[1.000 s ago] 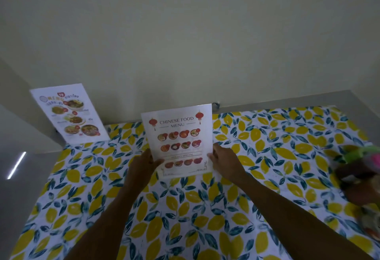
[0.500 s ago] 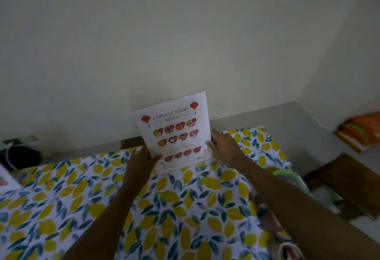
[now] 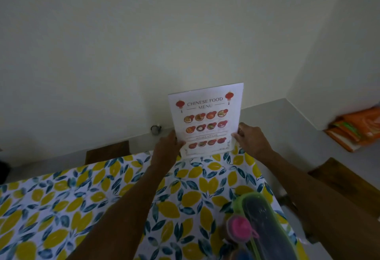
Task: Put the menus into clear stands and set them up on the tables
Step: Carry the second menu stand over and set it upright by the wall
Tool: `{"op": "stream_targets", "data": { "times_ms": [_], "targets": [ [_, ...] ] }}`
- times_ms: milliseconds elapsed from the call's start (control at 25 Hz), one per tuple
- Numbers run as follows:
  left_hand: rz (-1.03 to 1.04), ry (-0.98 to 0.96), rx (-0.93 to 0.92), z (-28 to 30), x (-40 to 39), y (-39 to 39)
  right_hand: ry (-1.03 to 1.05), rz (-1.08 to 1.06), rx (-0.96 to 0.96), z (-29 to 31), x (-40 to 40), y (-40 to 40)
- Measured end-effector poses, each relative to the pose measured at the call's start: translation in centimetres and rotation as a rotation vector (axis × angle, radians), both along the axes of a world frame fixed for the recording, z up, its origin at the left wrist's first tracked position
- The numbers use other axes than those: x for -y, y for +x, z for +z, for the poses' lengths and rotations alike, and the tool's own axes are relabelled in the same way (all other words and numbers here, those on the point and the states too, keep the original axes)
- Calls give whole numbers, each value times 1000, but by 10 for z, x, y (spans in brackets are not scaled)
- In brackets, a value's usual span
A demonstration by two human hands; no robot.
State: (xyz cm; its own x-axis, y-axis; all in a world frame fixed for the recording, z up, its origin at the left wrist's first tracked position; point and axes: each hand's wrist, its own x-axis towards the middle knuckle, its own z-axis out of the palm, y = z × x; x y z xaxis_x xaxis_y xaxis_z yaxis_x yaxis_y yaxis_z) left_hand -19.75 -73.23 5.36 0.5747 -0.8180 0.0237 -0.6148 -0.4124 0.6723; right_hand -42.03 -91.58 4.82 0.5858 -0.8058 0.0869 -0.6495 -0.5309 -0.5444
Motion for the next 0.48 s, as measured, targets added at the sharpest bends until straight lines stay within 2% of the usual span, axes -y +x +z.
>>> {"op": "stream_targets", "data": {
  "times_ms": [120,240,480],
  "targets": [
    [-20,47,49,-24,28,-3,8,-13,-10,-28,26,-5],
    [-17,67,13,-46,44,-5,34,-38,-32,-49,43,-6],
    [-5,41,29,-64,64,-1,28,-33,-34,-64,62,-4]
  ]
}}
